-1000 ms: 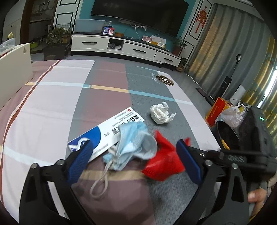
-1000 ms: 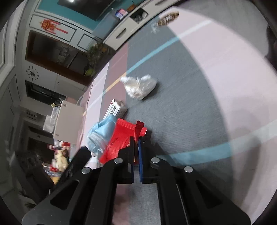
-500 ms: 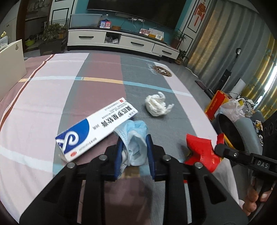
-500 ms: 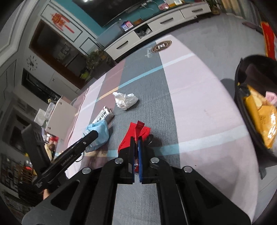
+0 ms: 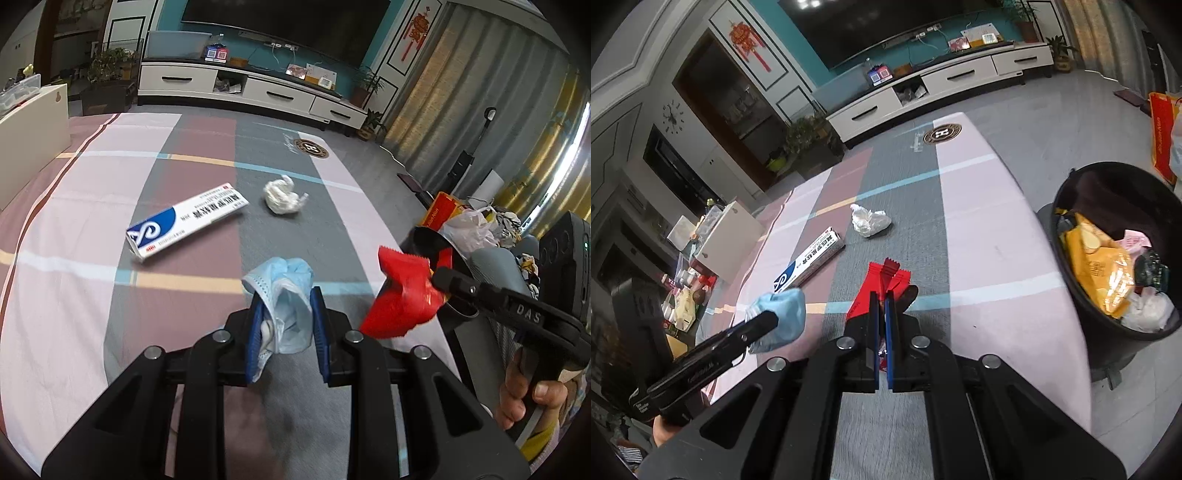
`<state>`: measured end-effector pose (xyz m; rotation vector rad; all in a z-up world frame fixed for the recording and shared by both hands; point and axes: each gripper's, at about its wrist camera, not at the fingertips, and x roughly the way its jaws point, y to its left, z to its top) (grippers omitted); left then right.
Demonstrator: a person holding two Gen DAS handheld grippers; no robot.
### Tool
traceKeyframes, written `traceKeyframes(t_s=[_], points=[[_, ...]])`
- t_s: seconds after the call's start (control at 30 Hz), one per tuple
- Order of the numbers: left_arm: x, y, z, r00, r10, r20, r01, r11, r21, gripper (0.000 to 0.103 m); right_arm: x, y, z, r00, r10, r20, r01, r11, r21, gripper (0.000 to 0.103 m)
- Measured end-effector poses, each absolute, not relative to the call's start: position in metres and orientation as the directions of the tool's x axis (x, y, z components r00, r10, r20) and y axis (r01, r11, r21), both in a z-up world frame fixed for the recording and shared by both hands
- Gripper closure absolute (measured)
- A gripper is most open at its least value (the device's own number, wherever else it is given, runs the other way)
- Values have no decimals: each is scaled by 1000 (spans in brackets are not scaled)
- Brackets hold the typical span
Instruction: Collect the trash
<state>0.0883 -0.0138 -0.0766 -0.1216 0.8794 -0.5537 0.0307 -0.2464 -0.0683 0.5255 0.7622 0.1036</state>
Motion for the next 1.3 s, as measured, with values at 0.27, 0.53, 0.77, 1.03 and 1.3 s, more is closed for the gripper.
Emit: traceKeyframes(t_s=[0.27, 0.53, 0.77, 1.03, 1.3], points=[[58, -33, -57, 516, -511, -688, 451, 844, -289, 77, 1, -261, -53, 759, 233, -608, 116, 870, 479, 100], [47, -64, -39, 518, -523, -677, 511, 824, -246, 77, -25, -288, -46, 792, 177, -585, 155, 868, 472, 100], [41, -93, -30, 509, -537, -673, 562, 799, -213, 77, -43, -312, -42, 815, 109, -569, 205, 865, 458, 100], [37, -135, -24, 487, -557, -672, 625, 760, -177, 77, -60, -343, -44, 828, 41, -560, 262, 853, 451, 99], [35, -174, -22, 467, -568, -678, 676, 723, -140, 77, -76, -370, -50, 835, -6, -551, 314, 827, 467, 99]])
